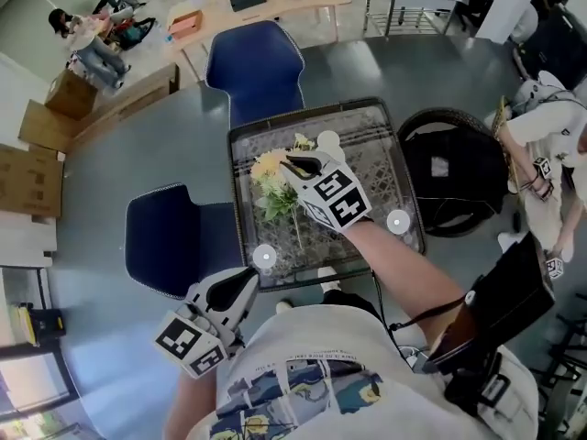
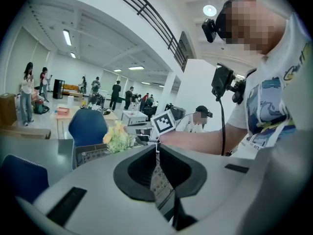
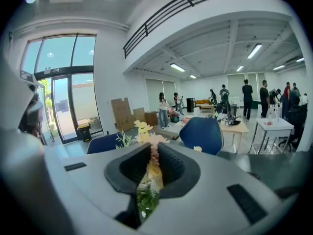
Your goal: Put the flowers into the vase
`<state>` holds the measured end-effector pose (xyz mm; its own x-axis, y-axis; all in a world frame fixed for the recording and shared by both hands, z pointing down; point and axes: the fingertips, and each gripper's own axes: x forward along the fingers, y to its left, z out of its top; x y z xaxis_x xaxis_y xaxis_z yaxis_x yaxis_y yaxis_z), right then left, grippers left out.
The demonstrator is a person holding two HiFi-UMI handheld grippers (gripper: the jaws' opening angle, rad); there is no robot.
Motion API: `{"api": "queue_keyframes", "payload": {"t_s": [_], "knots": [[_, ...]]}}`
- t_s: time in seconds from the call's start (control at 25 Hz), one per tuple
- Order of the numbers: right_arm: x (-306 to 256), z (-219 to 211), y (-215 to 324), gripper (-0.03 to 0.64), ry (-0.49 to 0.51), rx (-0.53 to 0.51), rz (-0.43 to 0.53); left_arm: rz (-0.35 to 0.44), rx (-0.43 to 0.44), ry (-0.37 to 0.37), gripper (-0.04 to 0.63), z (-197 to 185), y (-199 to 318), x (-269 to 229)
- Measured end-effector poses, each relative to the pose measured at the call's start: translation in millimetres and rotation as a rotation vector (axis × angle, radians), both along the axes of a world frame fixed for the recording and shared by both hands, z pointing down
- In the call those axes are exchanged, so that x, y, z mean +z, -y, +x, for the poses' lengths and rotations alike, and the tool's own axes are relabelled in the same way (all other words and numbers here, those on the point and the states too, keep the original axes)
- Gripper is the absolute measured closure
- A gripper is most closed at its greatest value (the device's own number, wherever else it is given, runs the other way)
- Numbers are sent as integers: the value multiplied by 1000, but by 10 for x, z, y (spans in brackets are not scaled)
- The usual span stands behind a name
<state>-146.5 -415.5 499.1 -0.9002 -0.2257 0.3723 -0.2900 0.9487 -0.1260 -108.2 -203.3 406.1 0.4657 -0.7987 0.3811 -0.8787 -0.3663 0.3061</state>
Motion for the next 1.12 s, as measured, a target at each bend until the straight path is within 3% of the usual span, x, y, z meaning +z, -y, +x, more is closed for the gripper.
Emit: {"api": "queue_keyframes", "payload": {"t_s": [0.2, 0.52, 0.88, 1.12], "knots": [[-748, 216, 216, 569, 76, 37, 131, 42, 29, -22, 584, 93, 75, -43], [-1425, 530, 871, 569, 137, 152, 283, 54, 25, -32, 584, 151, 147, -67], [-1797, 710, 1417, 569, 142, 233, 446, 48, -24, -28, 584, 96, 220, -35], [-1720, 702, 1674, 569, 124, 249, 522, 31, -39, -21, 584, 108, 326, -11]]}}
